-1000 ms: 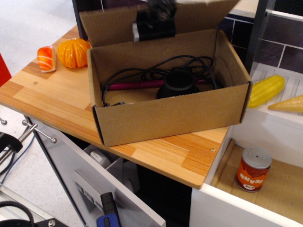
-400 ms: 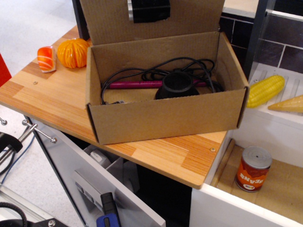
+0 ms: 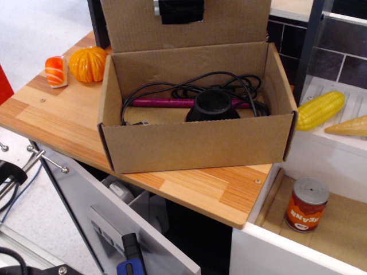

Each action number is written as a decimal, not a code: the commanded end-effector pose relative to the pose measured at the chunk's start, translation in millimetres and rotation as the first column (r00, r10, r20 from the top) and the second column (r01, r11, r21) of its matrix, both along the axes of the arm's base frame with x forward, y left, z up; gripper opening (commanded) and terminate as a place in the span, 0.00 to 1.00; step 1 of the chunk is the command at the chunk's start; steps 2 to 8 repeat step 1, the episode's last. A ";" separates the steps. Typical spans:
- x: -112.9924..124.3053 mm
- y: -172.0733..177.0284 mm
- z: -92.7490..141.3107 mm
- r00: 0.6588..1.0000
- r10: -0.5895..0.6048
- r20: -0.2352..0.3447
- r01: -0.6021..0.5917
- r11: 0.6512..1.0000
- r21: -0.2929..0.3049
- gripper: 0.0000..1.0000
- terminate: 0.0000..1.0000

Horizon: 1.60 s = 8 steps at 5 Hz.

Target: Open brown1fbox flap

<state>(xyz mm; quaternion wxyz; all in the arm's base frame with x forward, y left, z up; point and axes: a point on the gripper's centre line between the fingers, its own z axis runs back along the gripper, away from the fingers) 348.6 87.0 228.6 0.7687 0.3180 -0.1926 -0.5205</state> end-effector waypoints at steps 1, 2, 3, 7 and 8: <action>-8.8 -11.0 14.1 0.990 0.122 -0.063 -0.127 0.989 -0.075 1.00 1.00; -8.8 -11.0 14.1 0.990 0.122 -0.063 -0.127 0.989 -0.075 1.00 1.00; -8.8 -11.0 14.1 0.990 0.122 -0.063 -0.127 0.989 -0.075 1.00 1.00; -8.8 -11.0 14.1 0.990 0.122 -0.063 -0.127 0.989 -0.075 1.00 1.00; -8.8 -11.0 14.1 0.990 0.122 -0.063 -0.127 0.989 -0.075 1.00 1.00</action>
